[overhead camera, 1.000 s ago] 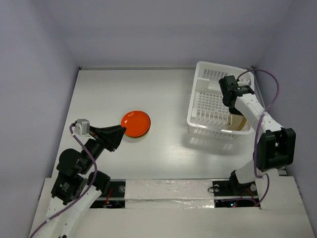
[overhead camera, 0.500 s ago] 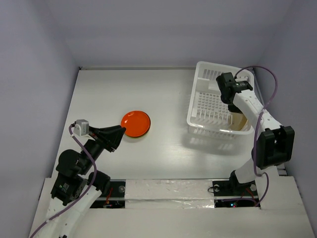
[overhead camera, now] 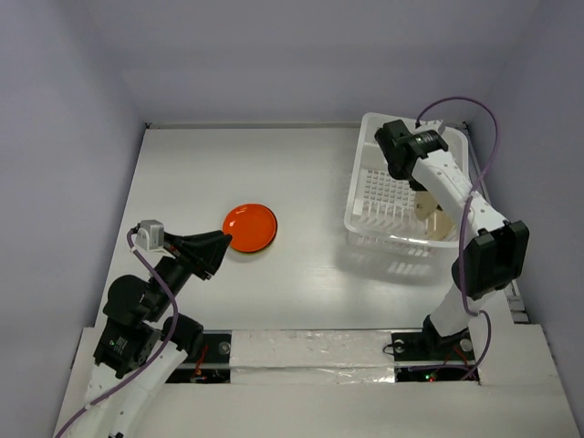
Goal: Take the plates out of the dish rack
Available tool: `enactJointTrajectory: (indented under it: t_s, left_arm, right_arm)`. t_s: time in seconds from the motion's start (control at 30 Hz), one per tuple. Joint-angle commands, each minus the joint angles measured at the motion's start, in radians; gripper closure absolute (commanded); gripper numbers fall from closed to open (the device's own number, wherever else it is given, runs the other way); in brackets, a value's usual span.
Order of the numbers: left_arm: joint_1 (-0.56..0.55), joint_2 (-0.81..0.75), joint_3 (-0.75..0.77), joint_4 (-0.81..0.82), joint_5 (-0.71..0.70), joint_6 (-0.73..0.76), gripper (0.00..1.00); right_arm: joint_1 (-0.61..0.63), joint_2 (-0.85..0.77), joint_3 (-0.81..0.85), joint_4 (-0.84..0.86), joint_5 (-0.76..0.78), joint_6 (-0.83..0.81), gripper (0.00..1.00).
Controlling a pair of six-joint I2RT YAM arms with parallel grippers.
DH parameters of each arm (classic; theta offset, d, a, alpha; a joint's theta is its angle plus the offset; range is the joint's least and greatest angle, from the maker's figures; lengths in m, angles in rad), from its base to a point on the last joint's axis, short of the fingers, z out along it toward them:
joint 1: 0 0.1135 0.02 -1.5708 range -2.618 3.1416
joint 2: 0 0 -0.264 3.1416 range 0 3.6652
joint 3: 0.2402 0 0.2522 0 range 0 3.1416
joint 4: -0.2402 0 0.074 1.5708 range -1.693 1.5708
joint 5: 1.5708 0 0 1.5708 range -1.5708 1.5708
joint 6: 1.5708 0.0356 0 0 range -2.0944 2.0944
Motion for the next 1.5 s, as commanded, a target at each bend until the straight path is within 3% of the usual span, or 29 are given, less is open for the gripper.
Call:
enactJointTrajectory:
  t_s: [0.0,0.17,0.27,0.33,0.47,0.7,0.8,1.0,1.2,1.3,1.4,1.47]
  left_arm:
    - [-0.006,0.002,0.012,0.037,0.001,-0.003,0.7]
    - [-0.006,0.01,0.012,0.039,-0.001,-0.004,0.7]
    - [-0.006,0.016,0.01,0.037,-0.001,-0.003,0.7]
    - [-0.006,0.021,0.01,0.039,-0.002,-0.004,0.7]
    - [-0.006,0.037,0.012,0.034,-0.007,-0.004,0.7]
    - [-0.006,0.014,0.018,0.013,-0.074,-0.012,0.7]
    - [-0.006,0.005,0.02,0.011,-0.083,-0.012,0.69]
    - [-0.006,0.033,0.02,0.016,-0.067,-0.009,0.68]
    - [0.003,0.034,0.018,0.019,-0.065,-0.009,0.67]
    - [0.003,0.034,0.016,0.019,-0.062,-0.009,0.67]
    - [0.003,0.033,0.015,0.02,-0.056,-0.009,0.67]
    - [0.003,0.031,0.013,0.02,-0.057,-0.009,0.67]
  right_arm:
    - [0.048,-0.054,0.098,-0.069,0.069,0.026,1.0]
    - [0.083,-0.106,0.13,-0.067,0.05,0.046,1.0]
    - [0.167,-0.14,0.181,-0.018,-0.009,0.039,1.0]
    - [0.245,-0.185,0.184,0.109,-0.08,0.014,1.0]
    - [0.351,-0.24,0.059,0.428,-0.409,0.003,1.0]
    - [0.433,-0.137,-0.145,0.935,-0.747,0.084,1.0]
    - [0.463,-0.053,-0.164,1.065,-0.864,0.143,1.0]
    - [0.517,0.137,-0.127,1.157,-0.914,0.229,1.0]
    - [0.537,0.206,-0.178,1.214,-0.935,0.296,1.0]
    - [0.537,0.205,-0.195,1.176,-0.921,0.305,0.92]
    - [0.537,0.194,-0.196,1.105,-0.879,0.295,0.66]
    - [0.546,0.167,-0.205,1.085,-0.847,0.284,0.6]
